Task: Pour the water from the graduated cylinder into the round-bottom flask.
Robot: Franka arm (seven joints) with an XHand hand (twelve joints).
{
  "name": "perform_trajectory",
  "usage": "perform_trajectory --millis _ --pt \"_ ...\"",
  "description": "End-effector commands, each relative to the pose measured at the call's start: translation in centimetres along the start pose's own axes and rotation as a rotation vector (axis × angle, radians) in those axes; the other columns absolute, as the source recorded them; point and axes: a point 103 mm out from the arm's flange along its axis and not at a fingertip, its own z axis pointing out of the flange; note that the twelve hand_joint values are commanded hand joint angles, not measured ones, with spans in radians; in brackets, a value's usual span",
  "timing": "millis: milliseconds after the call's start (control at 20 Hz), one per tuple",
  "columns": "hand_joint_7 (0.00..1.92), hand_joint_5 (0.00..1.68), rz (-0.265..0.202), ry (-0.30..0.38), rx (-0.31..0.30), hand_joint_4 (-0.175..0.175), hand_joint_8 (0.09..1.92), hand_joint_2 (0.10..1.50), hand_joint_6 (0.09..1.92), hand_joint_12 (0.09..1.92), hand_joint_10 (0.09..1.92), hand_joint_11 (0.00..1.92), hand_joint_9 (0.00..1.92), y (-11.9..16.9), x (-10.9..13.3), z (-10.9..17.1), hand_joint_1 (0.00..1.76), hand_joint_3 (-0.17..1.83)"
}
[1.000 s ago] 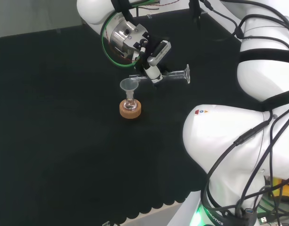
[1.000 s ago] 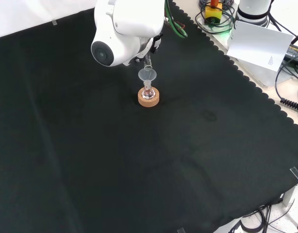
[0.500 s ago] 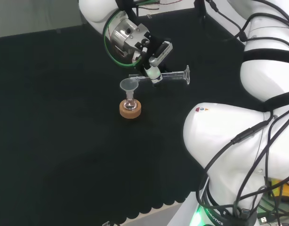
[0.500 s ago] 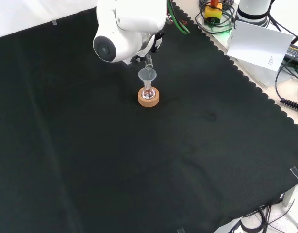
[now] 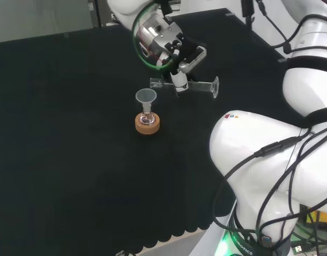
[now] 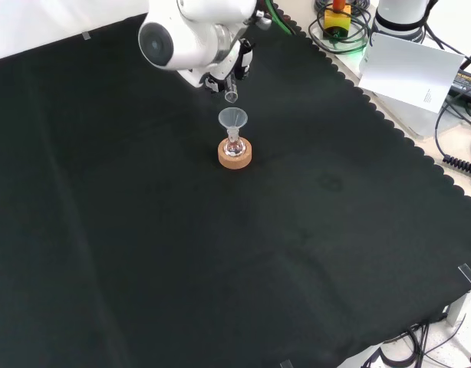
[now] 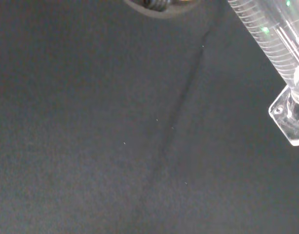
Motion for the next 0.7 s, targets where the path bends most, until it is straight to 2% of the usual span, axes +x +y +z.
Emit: perform_trajectory --millis 50,150,700 --pt "0.88 1.0 -0.078 0.074 -0.085 -0.168 1.07 1.04 0.72 0.66 0.75 1.23 1.24 0.4 0.2 0.2 1.5 0.0" --pt "0.88 1.0 -0.101 0.11 -0.112 -0.168 1.07 1.04 0.72 0.66 0.75 1.23 1.24 0.4 0.1 0.1 1.5 0.0" --pt "0.88 1.0 -0.164 0.22 -0.297 -0.167 1.07 1.04 0.72 0.66 0.75 1.23 1.23 0.8 -0.9 -0.1 1.5 0.0"
